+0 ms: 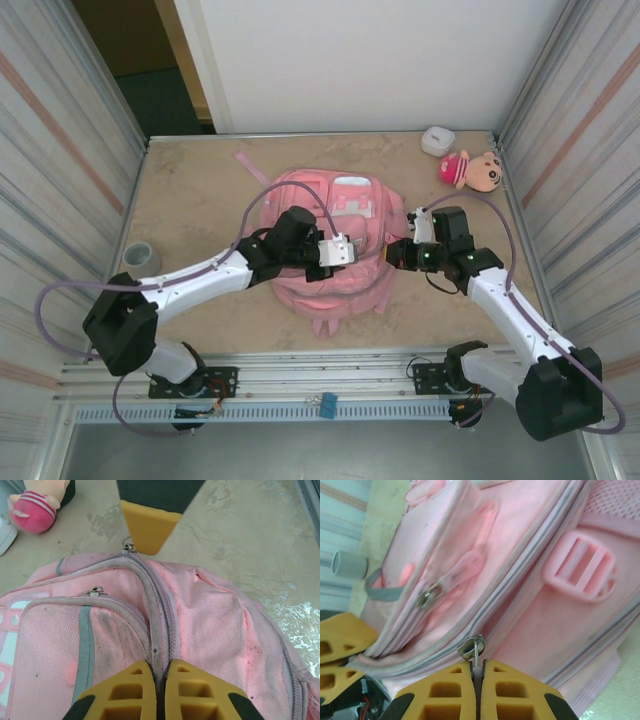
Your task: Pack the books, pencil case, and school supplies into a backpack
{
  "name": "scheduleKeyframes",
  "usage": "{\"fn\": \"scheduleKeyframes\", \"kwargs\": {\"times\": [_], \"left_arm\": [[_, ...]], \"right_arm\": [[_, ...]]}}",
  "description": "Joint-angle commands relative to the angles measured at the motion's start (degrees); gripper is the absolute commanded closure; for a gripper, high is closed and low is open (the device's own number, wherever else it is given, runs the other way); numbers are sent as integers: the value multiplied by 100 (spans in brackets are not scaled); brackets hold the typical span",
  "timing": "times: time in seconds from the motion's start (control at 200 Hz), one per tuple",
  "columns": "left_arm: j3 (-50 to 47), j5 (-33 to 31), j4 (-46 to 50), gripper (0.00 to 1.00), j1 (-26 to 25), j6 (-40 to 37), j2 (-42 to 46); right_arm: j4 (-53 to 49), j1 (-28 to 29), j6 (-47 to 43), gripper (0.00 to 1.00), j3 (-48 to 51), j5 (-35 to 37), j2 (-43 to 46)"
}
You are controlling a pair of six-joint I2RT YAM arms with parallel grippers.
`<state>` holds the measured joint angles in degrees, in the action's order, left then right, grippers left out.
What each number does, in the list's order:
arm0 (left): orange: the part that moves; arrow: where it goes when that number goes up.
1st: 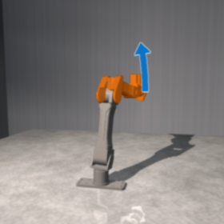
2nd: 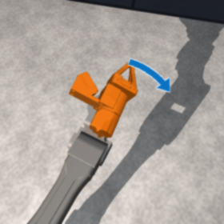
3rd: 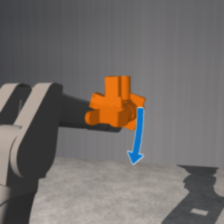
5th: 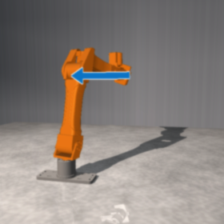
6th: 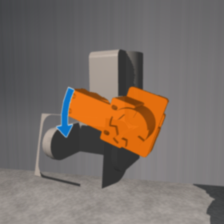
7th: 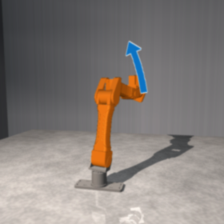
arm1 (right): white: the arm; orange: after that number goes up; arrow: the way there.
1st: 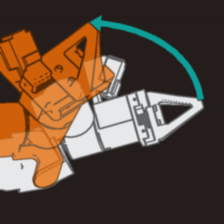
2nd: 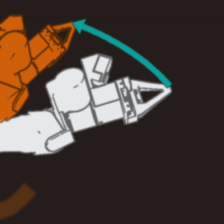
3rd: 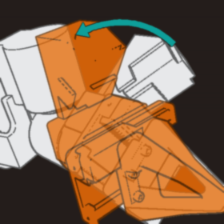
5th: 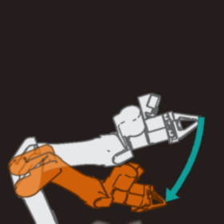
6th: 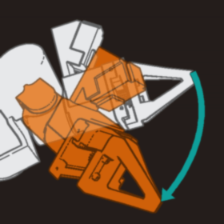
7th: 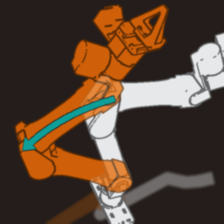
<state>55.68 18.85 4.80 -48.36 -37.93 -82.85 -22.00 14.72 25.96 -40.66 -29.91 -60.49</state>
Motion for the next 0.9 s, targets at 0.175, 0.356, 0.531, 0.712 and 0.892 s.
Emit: {"fn": "scheduleKeyframes", "kwargs": {"times": [0.175, 0.356, 0.531, 0.712, 0.892], "left_arm": [[-388, 705, 376, 100, 195, -477, 748], [-450, 837, 505, 100, 197, -603, 870], [-526, 901, 463, 100, 195, -622, 931], [-514, 925, 435, 100, 196, -553, 876], [-522, 374, 73, 39, 286, 268, 1007]], "right_arm": [[873, -672, 340, 100, -227, 1108, -836], [1200, -1031, 322, 100, -571, 1031, -1525], [1303, -1107, 252, 100, -811, 928, -1987], [1362, -1094, 222, 100, -819, 731, -2049], [898, -885, 81, 62, -887, 944, -1482]]}}
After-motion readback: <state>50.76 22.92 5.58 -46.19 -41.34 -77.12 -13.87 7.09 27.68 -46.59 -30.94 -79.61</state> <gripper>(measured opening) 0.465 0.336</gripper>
